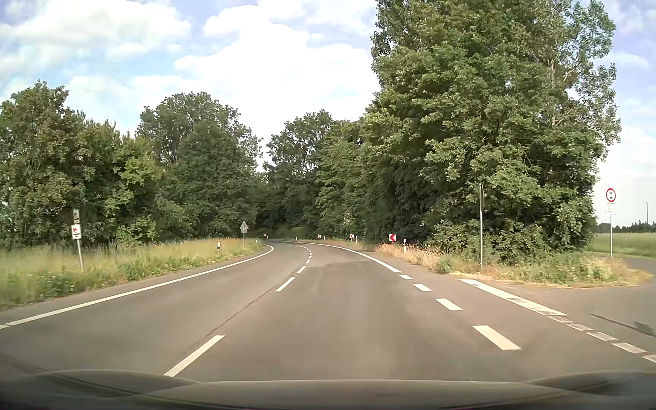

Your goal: Follow the waypoints while adhering to traffic rules and regulations

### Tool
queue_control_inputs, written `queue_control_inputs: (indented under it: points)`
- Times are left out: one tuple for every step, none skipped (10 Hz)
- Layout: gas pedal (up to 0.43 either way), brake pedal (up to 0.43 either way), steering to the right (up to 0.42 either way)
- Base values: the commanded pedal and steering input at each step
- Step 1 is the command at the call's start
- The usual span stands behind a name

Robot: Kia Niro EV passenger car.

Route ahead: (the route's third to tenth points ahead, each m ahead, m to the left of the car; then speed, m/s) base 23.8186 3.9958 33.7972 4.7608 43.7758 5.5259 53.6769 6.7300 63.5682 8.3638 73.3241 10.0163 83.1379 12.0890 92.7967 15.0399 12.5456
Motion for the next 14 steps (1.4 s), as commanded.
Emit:
queue_control_inputs:
  points:
    - [0.020,0.030,-0.003]
    - [0.020,0.030,-0.003]
    - [0.020,0.024,-0.003]
    - [0.020,0.030,-0.003]
    - [0.020,0.030,-0.003]
    - [0.020,0.024,-0.003]
    - [0.020,0.024,-0.004]
    - [0.020,0.030,-0.004]
    - [0.020,0.030,-0.005]
    - [0.020,0.024,-0.006]
    - [0.020,0.030,-0.008]
    - [0.008,0.030,-0.009]
    - [0.008,0.030,-0.010]
    - [0.008,0.030,-0.011]
